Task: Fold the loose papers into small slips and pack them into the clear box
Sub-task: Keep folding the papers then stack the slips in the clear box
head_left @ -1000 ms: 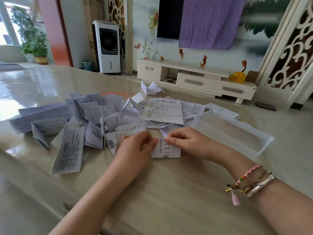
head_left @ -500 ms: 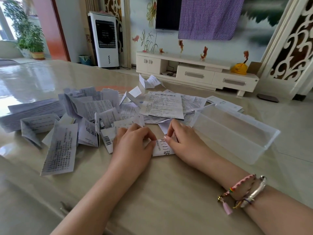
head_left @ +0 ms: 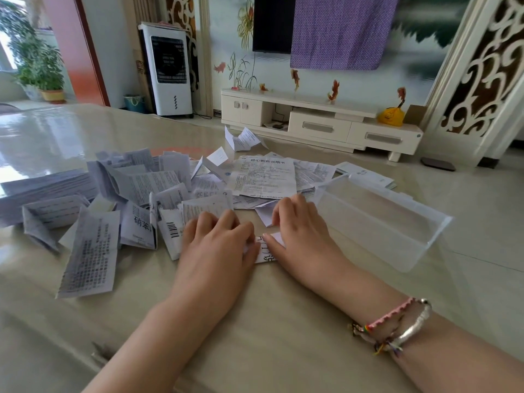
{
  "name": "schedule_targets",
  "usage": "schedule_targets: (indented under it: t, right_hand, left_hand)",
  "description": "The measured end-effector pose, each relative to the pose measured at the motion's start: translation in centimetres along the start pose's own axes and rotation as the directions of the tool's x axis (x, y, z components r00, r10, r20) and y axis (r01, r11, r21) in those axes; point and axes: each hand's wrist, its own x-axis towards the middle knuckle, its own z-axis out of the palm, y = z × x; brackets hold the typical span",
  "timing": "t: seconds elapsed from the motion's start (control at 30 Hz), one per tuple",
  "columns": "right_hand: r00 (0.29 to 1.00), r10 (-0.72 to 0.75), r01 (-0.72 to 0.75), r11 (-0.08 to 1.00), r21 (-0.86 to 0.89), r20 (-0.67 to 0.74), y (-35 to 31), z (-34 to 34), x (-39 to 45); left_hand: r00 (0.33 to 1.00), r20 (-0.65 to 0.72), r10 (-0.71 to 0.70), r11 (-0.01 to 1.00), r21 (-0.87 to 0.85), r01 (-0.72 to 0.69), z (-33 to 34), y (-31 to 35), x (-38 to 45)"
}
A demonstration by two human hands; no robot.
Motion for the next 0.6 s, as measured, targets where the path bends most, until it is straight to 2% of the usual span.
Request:
schedule_targets:
  t: [0.07, 0.17, 0.27, 0.33, 0.4, 0.5, 0.6]
  right_hand:
    - [0.996, -0.059, 0.051, 0.991, -0.120, -0.067, 0.4, 0.2, -0.3]
    - [0.997, 0.016, -0.032, 0.980, -0.197, -0.079, 1.3, 0.2, -0.5]
    - [0.997, 0.020, -0.037, 0.972, -0.232, -0.079, 1.5, -0.2, -0.7]
    - [0.999, 0.032, -0.029, 0.985, -0.171, 0.020, 1.3, -0.7, -0.7]
    - [0.994, 0.041, -0.038, 0.999, -0.039, 0.099, 1.3, -1.1, -0.6]
    - [0.995, 0.059, -0.070, 0.988, 0.140, 0.077, 1.4, -1.5, -0.6]
    - [0.994, 0.082, -0.101, 0.941, 0.323, 0.073, 1.1, -1.6, -0.6]
  left_hand:
    - [1.000, 0.016, 0.000, 1.000, 0.014, 0.000, 0.0, -0.1, 0.0]
    - [0.999, 0.054, 0.000, 1.000, 0.014, 0.000, 0.1, -0.1, 0.0]
    - [0.996, 0.084, -0.001, 1.000, -0.011, 0.001, 0.1, -0.1, 0.0]
    - [0.994, 0.112, -0.008, 1.000, -0.025, 0.011, -0.2, -0.2, 0.0]
    - [0.986, 0.166, -0.030, 0.998, -0.050, 0.039, -0.3, -0.2, 0.1]
    - [0.968, 0.245, -0.057, 0.993, -0.085, 0.080, -0.7, -0.2, 0.3]
    - [0.968, 0.247, -0.049, 0.994, -0.080, 0.071, -1.1, -0.4, 0.3]
